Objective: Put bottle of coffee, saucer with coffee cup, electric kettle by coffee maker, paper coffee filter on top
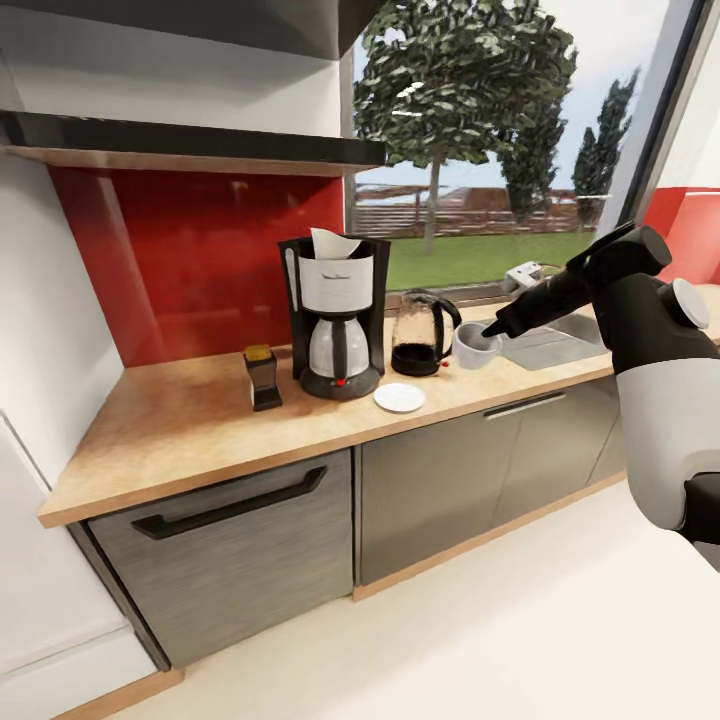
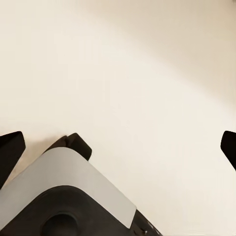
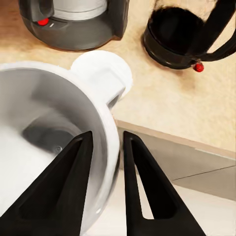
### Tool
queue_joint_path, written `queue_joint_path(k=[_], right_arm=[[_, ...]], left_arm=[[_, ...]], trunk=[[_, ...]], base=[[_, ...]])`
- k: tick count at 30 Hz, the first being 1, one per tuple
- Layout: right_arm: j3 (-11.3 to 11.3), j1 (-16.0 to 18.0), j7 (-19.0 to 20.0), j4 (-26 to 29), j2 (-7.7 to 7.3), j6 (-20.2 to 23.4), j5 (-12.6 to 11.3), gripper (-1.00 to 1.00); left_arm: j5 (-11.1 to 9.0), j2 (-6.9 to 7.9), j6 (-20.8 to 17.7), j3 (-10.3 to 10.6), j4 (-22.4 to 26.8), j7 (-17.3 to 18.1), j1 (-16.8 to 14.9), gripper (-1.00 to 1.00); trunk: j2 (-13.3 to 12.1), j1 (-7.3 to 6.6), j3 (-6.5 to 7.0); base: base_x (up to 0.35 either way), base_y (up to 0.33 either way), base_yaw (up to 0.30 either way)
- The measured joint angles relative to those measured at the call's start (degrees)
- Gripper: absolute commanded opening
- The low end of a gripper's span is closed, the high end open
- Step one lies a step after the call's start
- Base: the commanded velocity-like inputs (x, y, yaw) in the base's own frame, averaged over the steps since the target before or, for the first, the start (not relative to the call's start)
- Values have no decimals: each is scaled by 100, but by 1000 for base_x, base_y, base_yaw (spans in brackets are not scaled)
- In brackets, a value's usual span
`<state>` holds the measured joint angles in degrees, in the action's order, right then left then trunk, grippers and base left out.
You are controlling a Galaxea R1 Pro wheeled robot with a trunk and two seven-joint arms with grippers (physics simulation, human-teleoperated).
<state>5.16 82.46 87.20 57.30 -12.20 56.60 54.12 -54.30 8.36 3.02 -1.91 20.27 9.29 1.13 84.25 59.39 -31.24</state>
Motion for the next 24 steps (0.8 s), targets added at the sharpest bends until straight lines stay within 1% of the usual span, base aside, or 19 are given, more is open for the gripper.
queue_joint_path(k=[5,8,10,14,21,24], right_arm=[[-6,0,6,-28,0,-2,-8,-100],[-16,0,7,-131,0,-2,-9,-100],[-28,0,81,-234,-1,-4,-10,-100],[-34,1,157,-292,-4,-4,-8,-100],[-32,2,182,-311,1,-4,-15,-100],[-37,2,183,-312,1,-4,-112,-100]], left_arm=[[0,0,0,0,0,0,0,100],[0,0,0,0,0,0,0,100],[-1,0,-2,1,-1,0,0,100],[-4,0,-1,4,-2,1,-1,100],[-6,0,-5,6,-3,1,-1,100],[-6,0,-3,6,-3,1,-1,100]], trunk=[[0,0,0],[0,0,0],[0,0,0],[0,0,0],[0,0,0],[0,0,0]], base=[[0,310,-1],[0,293,0],[0,224,0],[0,95,0],[0,21,0],[0,1,0]])
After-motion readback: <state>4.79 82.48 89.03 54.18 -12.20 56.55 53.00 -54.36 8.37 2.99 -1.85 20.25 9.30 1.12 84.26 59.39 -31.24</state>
